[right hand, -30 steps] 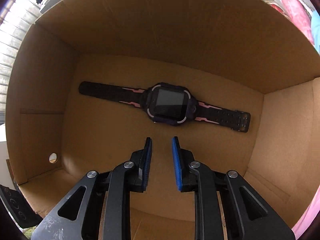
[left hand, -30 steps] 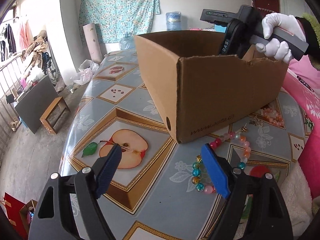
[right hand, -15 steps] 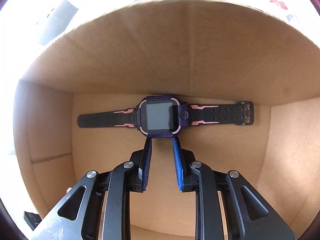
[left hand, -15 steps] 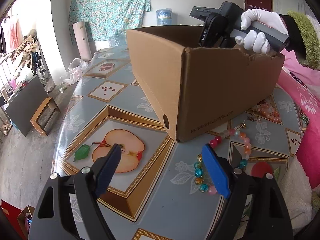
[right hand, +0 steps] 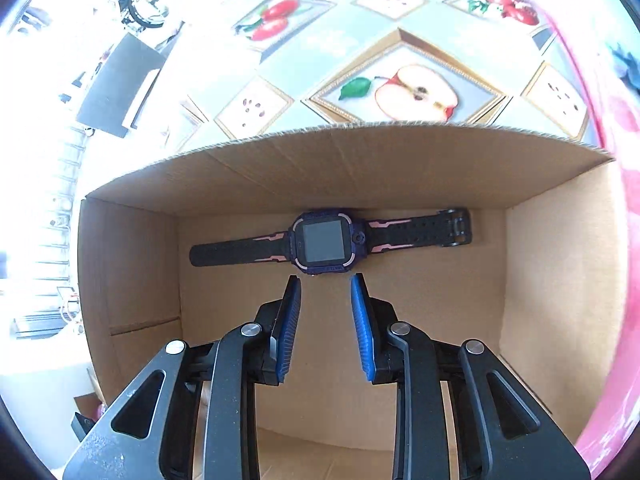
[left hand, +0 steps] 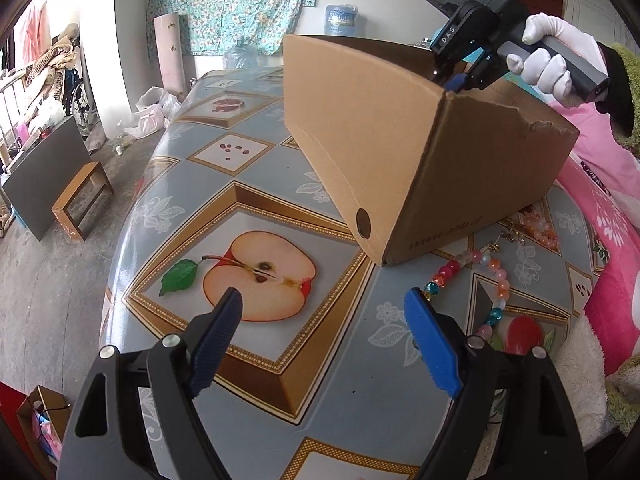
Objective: Organize jewelry
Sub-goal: 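Lower the smartwatch into the box and open the right gripper, then withdraw the right gripper from the box toward the multicolour bead bracelet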
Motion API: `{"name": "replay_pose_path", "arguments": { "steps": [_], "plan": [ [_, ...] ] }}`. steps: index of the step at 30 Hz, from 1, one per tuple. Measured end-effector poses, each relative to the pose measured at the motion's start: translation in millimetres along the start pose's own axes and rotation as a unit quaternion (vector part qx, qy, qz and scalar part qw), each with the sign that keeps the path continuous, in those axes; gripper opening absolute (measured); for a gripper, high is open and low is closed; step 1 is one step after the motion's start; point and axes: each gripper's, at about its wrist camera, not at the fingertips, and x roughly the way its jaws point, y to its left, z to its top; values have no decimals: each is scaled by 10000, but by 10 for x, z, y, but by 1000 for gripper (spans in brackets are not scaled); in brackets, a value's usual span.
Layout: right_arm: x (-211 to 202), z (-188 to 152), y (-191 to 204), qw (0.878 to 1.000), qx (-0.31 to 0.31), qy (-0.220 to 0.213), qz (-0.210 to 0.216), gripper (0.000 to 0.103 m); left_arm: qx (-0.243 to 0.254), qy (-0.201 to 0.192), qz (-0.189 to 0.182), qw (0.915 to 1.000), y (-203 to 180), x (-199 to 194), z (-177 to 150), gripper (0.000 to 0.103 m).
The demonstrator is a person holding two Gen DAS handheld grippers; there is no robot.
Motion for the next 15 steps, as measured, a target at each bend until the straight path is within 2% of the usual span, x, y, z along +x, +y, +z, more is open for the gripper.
{"name": "replay_pose_path", "arguments": {
  "steps": [2, 5, 9, 11, 13, 15],
  "plan": [
    [-251, -91, 73, 9992, -146, -362, -93, 26, -57, 24, -3, 10000, 15, -16, 2, 81],
    [-649, -383, 214, 9923, -389, -1165, -131, 28, -127, 25, 33, 9999, 39, -54, -1, 81],
    [-1177, -875, 406, 9709, -683, -2294, -117, 39, -220, 9, 145, 9997, 57, -81, -21, 81],
    [-1373, -1161, 488, 9590, -813, -2712, -106, 40, -296, 14, 183, 9994, 65, -81, -40, 81],
    [-1523, -1424, 535, 9479, -854, -3070, -75, 49, -356, 6, 218, 9991, 54, -87, -56, 81],
    [-1583, -1730, 542, 9356, -804, -3437, -92, 72, -412, -59, 271, 9988, 43, -117, -66, 81]
  ]
}}
